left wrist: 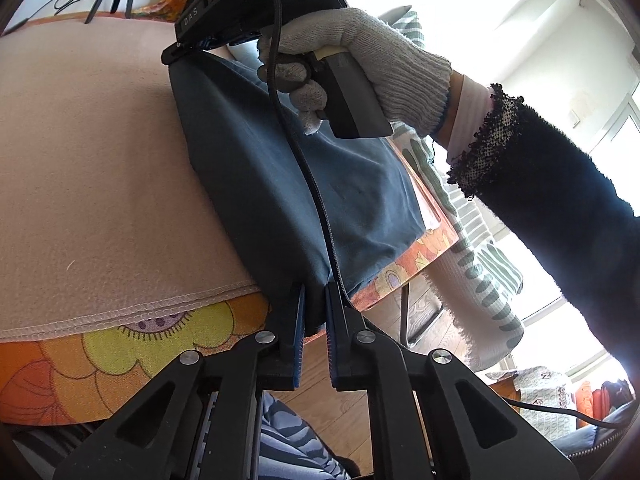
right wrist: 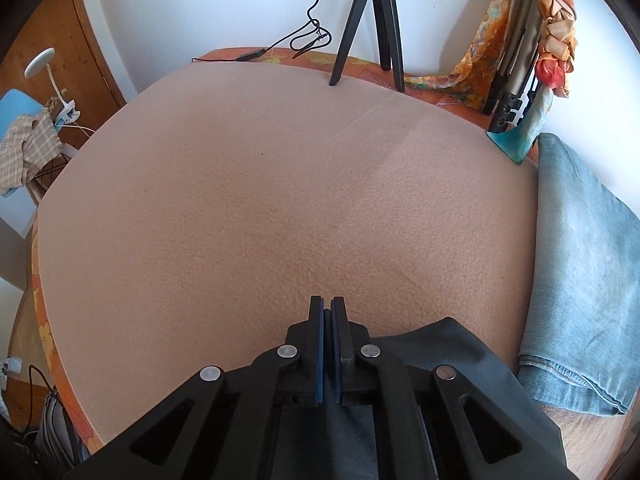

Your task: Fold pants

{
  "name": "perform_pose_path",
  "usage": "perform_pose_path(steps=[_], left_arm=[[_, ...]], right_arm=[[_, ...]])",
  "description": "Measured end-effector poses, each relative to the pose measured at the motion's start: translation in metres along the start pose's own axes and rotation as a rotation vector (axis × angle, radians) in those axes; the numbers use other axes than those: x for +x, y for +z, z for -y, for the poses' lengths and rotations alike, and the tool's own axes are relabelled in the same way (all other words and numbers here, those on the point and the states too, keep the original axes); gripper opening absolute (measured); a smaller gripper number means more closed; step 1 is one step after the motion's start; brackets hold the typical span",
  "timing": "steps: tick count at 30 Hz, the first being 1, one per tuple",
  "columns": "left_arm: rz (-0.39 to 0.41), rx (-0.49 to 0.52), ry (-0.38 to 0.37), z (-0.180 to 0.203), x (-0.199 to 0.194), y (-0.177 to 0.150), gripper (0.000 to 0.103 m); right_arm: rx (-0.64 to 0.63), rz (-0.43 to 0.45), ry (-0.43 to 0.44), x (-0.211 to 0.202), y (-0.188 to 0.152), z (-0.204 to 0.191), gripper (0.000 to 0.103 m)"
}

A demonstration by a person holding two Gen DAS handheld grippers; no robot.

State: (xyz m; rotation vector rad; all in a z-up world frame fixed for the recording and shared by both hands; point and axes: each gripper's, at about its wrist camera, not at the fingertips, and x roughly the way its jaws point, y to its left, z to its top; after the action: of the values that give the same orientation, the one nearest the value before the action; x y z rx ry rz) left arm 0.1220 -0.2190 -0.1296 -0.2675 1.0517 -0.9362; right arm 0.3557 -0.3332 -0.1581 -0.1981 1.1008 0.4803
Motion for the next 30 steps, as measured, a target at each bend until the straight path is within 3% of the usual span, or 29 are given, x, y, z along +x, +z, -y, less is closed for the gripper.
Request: perform_pose_path(steps=[6,8,13,18,22,24,26,30], left_arm=[[-0.028,0.025,0.030,0.003,-0.003,-0.004,0.007],[-0.039,0.035,0.039,0.005,-0.006,-0.005,0.007],[-0.031,0.035,0.037,0.010,-0.022,-0.004,0.011],[0.018,0.048,0.043,0.010,-0.044,0.006,0.016],[0.049,0.033,0.066,0.002,-0.048,0.023,0.047],[0.063,0.014,0.067,-0.002,-0.046,0.034,0.048],[0.064,-0.003,0.047,-0.006,-0.041,0.045,0.048],[0.073,-0.052,0.035,-0.017,-0.033,0.066,0.048]], right_arm=[[0.074,-0.002,0.010,0.010,-0.001,0.009,0.007],[0.134,0.035,0.039,-0.002,0.000,0.020,0.042],[0.199,0.150,0.059,-0.054,-0.016,0.044,0.040],[0.288,0.198,0.054,-0.099,-0.061,0.072,0.041],[0.313,0.209,0.026,-0.127,-0.104,0.087,0.042],[0.353,0.218,0.012,-0.138,-0.125,0.100,0.051],[0.400,0.224,-0.002,-0.146,-0.145,0.116,0.072],[0.498,0.204,0.006,-0.155,-0.183,0.150,0.077]])
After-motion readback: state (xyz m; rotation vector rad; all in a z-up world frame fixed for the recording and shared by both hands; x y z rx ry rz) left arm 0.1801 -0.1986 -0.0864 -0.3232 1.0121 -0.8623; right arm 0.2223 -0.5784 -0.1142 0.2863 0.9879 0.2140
